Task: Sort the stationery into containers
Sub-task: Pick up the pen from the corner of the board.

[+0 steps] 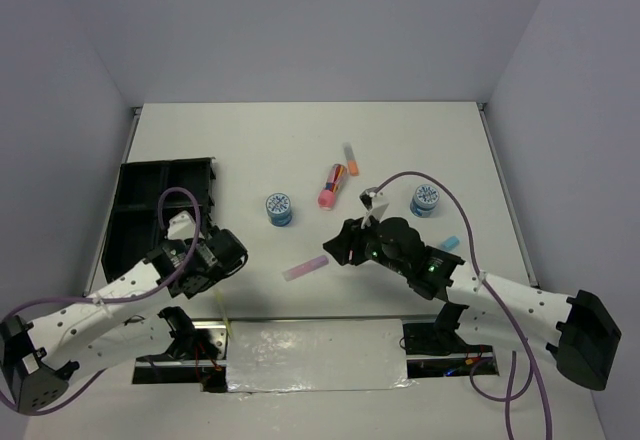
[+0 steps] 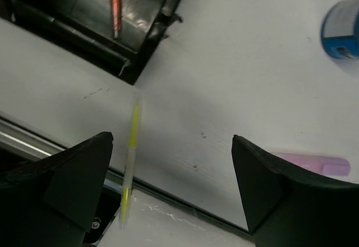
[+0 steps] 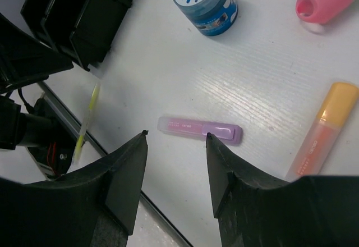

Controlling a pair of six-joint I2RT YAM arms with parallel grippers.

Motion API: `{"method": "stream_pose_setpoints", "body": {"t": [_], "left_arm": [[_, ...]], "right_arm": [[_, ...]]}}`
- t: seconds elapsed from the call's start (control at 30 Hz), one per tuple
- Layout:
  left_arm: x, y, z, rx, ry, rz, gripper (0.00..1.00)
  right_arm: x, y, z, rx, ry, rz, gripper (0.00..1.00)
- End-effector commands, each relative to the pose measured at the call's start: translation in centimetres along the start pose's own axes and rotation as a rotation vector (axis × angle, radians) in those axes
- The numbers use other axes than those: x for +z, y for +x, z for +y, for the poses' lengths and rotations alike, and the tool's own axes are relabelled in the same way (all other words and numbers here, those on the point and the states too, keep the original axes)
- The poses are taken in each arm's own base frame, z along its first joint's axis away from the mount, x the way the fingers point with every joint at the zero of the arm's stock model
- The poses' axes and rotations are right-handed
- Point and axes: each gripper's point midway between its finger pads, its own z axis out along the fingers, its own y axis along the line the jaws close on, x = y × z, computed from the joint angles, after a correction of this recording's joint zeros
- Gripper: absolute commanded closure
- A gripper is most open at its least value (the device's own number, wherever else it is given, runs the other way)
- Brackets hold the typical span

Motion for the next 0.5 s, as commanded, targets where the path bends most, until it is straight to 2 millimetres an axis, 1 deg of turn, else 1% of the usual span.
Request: {"method": "stream_pose_setpoints", "body": {"t": [0.0,0.03,0.07,0.13,0.17,0.27,0.33,0.47], "left_arm": [[0.5,1.4,2.7,-0.073,-0.101,0.025,0.01],[0.5,1.7,2.6,-0.092,-0.081,0.033,0.01],[1.1,2.3,3.0,-0.096,-0.088,0.040,0.01],[1.5,3.1,2.5,-0.125,-0.050,0.069,0.01],[1.8,3.5,2.5,-0.129,-0.047,0.078,0.01],[3.0,5.1,3.5,-0.119,-0.083,0.107,0.02],[3.4,5.7,3.8,-0.107,-0.097,0.118,0.03],[4.5,7.0,3.2,-0.078,-0.091,0.145,0.07]], "right_arm": [[-0.7,-0.2,-0.1,-0.007,-0.012,-0.023,0.46],[-0.9,-0.2,-0.1,-0.008,-0.014,-0.030,0.46],[-1.0,0.0,-0.3,-0.007,-0.012,-0.030,0.46],[-1.3,-0.1,-0.3,-0.008,-0.015,-0.037,0.46],[-1.3,-0.1,-0.3,-0.007,-0.017,-0.037,0.46],[-1.5,0.1,-0.3,-0.011,-0.021,-0.035,0.46],[-1.5,0.1,-0.4,-0.012,-0.017,-0.034,0.46],[-1.5,0.1,-0.4,-0.012,-0.017,-0.037,0.46]]}}
